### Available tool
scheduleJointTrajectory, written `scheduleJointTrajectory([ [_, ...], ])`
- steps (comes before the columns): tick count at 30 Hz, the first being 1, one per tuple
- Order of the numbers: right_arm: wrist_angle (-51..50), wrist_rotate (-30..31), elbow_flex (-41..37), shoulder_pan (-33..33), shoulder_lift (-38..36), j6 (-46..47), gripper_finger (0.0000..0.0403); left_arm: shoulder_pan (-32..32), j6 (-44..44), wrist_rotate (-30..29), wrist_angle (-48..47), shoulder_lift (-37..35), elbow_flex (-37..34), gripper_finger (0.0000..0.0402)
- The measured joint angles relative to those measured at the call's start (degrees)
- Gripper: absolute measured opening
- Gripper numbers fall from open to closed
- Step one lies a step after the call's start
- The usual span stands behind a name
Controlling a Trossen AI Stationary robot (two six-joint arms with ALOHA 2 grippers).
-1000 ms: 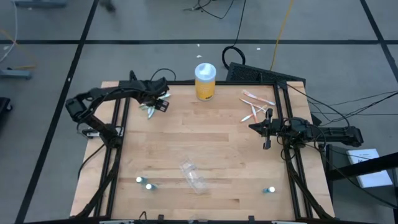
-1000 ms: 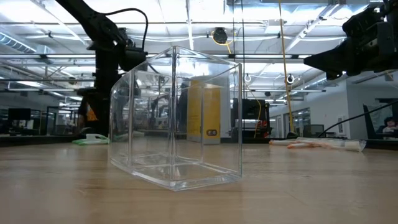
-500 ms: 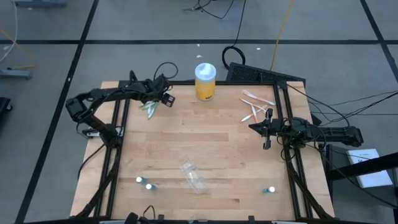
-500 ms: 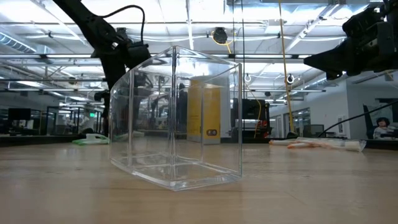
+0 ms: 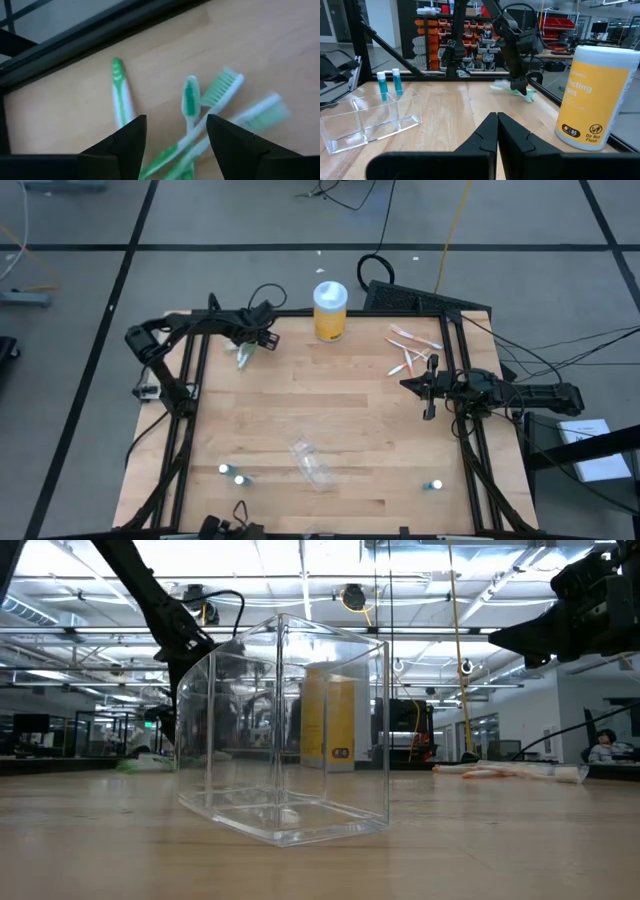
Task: Pick & Place toothbrushing station
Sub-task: Put the green toothbrush into the transparent organizer
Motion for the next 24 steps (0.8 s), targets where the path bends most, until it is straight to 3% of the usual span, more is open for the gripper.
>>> scheduleJointTrajectory([
  [8,0.0,0.0,0.01,0.0,0.0,0.0,0.0004,-0.27,2.31,5.68,-0.01,0.44,-0.02,0.0216],
  [13,0.02,0.0,0.01,0.01,-0.01,0.0,0.0004,-0.14,2.64,6.21,-0.09,0.22,-0.02,0.0216],
  [24,0.0,0.0,0.01,0.01,0.01,0.0,0.0004,-0.84,12.7,6.62,-0.19,0.22,2.25,0.0216],
])
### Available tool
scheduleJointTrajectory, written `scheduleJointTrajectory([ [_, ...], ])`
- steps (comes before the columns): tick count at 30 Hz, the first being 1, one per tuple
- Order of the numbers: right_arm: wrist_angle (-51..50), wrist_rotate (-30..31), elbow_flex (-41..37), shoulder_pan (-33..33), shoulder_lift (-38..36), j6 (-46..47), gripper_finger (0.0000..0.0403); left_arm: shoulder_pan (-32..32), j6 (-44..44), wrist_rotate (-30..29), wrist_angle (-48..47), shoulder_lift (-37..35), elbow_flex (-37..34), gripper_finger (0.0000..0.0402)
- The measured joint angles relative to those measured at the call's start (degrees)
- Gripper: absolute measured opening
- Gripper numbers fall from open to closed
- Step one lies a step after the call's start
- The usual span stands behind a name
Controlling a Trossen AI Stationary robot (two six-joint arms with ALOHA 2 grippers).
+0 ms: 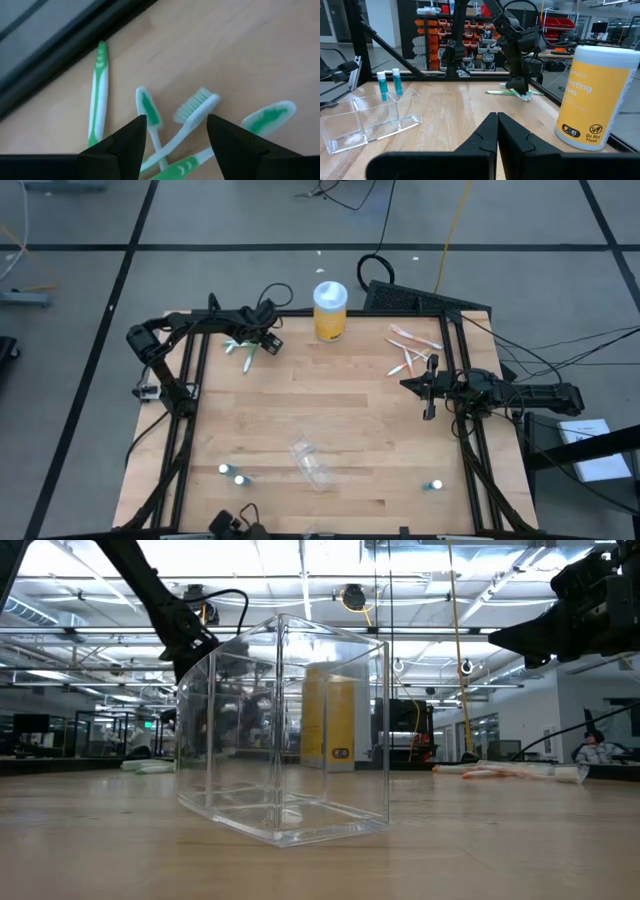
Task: Pick & Place toothbrushing station
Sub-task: Put the green toothbrush into the transparent organizer
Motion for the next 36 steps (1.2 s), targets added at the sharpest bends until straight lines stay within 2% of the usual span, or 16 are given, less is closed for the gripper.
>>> scheduleJointTrajectory([
  [5,0.0,0.0,0.0,-0.02,-0.01,0.0,0.0004,-0.9,3.58,0.36,0.0,0.0,1.2,0.0216],
  [11,0.0,-0.01,-0.02,0.0,-0.02,0.0,0.0004,-2.14,9.41,4.47,0.03,-0.02,1.38,0.0216],
  [18,0.0,0.0,-0.01,-0.01,-0.02,0.0,0.0004,-2.6,12.06,6.02,0.77,-1.72,1.38,0.0216],
  [22,0.01,0.0,0.0,-0.02,-0.02,0.0,0.0004,-2.64,13.41,9.23,2.18,-5.13,1.38,0.0216],
  [26,0.0,-0.02,0.0,0.0,-0.02,0.0,0.0004,-2.78,20.92,16.54,-0.17,-8.12,1.41,0.0216],
  [30,0.0,-0.02,0.0,0.0,0.0,0.0,0.0004,-3.84,32.24,13.47,-3.79,-8.42,1.41,0.0216],
  [36,0.0,0.0,0.0,-0.01,-0.01,0.0,0.0004,-4.58,34.88,13.49,-4.39,-5.77,1.38,0.0216],
])
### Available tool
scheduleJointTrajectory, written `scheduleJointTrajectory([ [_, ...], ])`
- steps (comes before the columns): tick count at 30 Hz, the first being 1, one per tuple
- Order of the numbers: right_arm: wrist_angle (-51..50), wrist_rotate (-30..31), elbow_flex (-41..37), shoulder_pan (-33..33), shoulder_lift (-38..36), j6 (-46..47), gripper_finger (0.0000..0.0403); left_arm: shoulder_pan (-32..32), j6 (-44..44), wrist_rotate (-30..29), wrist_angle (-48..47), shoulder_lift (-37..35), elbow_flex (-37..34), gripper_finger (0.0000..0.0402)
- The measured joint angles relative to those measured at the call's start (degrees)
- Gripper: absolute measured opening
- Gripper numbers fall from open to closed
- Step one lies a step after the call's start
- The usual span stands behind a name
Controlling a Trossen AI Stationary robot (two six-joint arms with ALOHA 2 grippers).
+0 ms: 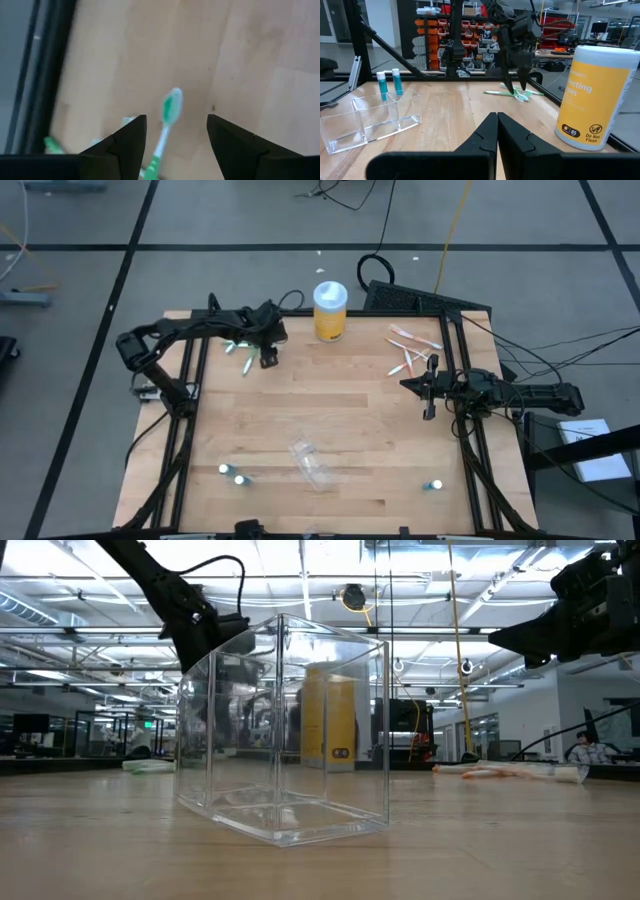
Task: Pick & Place toothbrushing station
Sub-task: Put the green toothbrush into the transparent organizer
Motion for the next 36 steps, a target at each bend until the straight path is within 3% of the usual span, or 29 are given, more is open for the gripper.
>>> scheduleJointTrajectory([
  [10,0.01,0.0,0.0,0.01,0.01,0.0,0.0004,0.0,1.22,1.53,2.12,5.4,0.0,0.0216],
  [26,0.02,0.0,0.0,-0.01,0.01,0.0,0.0004,-0.26,2.54,1.9,3.12,7.93,0.11,0.0214],
  [36,0.0,0.0,-0.01,0.0,0.01,0.0,0.0004,-0.31,1.15,2.2,2.96,7.95,0.0,0.0121],
])
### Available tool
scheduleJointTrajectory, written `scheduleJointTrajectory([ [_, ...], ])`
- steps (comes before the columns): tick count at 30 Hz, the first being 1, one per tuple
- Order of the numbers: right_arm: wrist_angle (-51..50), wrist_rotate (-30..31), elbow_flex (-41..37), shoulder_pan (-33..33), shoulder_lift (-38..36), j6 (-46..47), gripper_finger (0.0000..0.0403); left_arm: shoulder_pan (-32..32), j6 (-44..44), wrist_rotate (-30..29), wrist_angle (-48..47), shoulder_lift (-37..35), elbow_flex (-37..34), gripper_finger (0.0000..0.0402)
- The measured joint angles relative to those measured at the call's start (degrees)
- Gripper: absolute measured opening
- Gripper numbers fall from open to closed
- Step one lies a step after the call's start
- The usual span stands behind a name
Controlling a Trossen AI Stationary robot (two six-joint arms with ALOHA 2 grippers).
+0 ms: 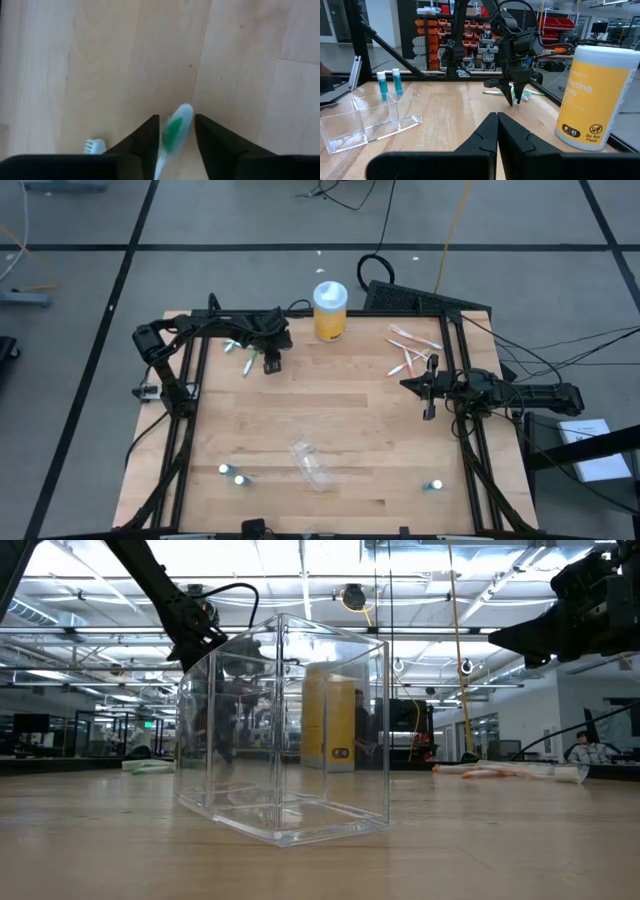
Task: Pick & Place toothbrushing station
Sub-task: Put the green toothbrush into the transparent organizer
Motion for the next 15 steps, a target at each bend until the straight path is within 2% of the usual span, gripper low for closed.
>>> scheduleJointTrajectory([
  [10,0.0,0.0,0.01,0.0,-0.01,0.0,0.0004,0.04,-1.23,-1.03,1.38,-0.07,-0.07,0.0072],
  [15,0.02,0.0,0.01,0.0,0.0,0.0,0.0004,-0.18,-2.07,-6.36,2.03,-2.3,-0.11,0.0051],
])
